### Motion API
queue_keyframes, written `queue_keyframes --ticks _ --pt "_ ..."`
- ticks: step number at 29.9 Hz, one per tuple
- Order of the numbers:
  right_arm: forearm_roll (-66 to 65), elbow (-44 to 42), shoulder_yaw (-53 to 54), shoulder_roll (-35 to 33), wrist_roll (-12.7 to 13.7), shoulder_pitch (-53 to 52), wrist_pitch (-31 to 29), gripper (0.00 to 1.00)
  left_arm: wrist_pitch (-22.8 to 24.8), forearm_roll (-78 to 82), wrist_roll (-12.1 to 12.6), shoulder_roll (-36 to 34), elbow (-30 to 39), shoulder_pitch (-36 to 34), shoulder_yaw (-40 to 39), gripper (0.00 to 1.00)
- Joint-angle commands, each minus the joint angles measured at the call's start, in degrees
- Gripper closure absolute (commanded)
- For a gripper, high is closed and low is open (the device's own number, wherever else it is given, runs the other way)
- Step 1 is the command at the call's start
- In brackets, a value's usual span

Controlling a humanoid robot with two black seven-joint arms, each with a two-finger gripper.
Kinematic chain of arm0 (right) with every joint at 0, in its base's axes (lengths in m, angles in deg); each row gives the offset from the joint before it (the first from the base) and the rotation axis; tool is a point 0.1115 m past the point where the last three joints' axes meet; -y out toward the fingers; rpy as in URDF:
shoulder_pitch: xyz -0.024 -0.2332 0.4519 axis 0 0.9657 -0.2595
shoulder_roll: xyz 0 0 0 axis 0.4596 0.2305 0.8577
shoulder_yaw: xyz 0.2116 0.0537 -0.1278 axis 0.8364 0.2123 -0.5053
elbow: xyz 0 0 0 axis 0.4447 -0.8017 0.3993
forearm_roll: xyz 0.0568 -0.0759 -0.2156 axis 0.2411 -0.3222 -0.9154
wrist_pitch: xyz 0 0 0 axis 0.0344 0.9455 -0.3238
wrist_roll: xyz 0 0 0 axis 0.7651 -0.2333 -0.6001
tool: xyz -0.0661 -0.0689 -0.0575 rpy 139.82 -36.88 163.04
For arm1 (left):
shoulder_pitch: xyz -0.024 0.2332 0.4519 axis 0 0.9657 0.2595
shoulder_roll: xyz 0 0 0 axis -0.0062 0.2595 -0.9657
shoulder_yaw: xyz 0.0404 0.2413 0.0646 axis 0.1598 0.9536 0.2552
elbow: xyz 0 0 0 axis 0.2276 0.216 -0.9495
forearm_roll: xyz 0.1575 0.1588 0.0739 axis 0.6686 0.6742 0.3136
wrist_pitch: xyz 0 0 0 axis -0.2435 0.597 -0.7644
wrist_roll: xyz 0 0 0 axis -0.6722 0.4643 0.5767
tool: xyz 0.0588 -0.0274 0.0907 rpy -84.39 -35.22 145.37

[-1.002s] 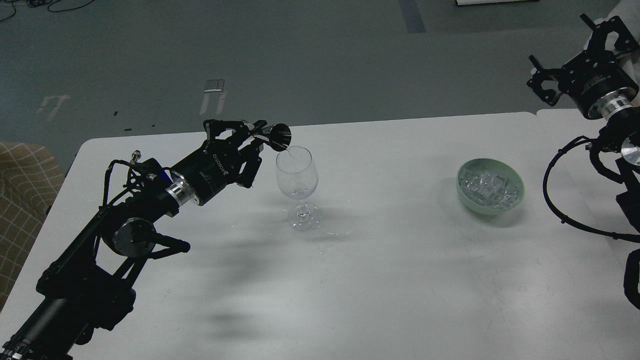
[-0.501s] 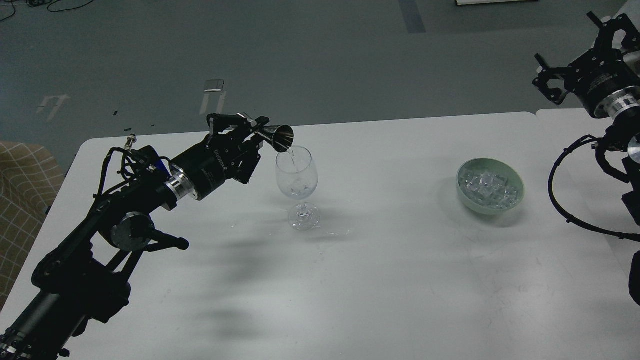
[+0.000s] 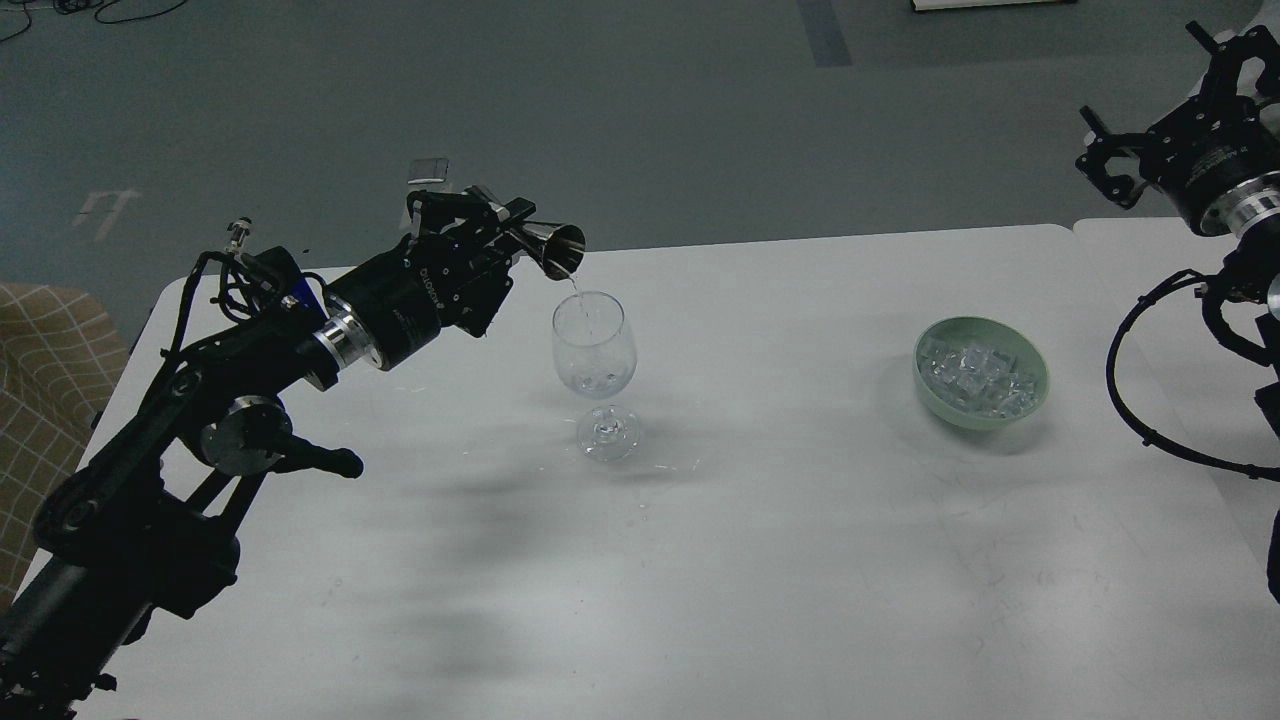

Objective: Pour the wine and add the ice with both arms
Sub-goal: 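Tilt the jigger over the wine glass to pour, then turn the jigger upright and lower it back to its spot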

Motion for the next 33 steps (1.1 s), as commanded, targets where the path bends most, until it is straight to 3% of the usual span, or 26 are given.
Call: queue_keyframes --ticks 1,33 --pt "0.00 0.00 0.00 -0.08 0.09 -0.06 0.00 0.00 0.01 2.46 0.00 -0.41 2.19 -0.04 0.15 0.95" --pt "0.00 2.10 0.08 -1.74 0.00 0.11 0.00 0.00 1.42 15.99 -0.88 -3.14 6.23 -2.76 0.41 0.98"
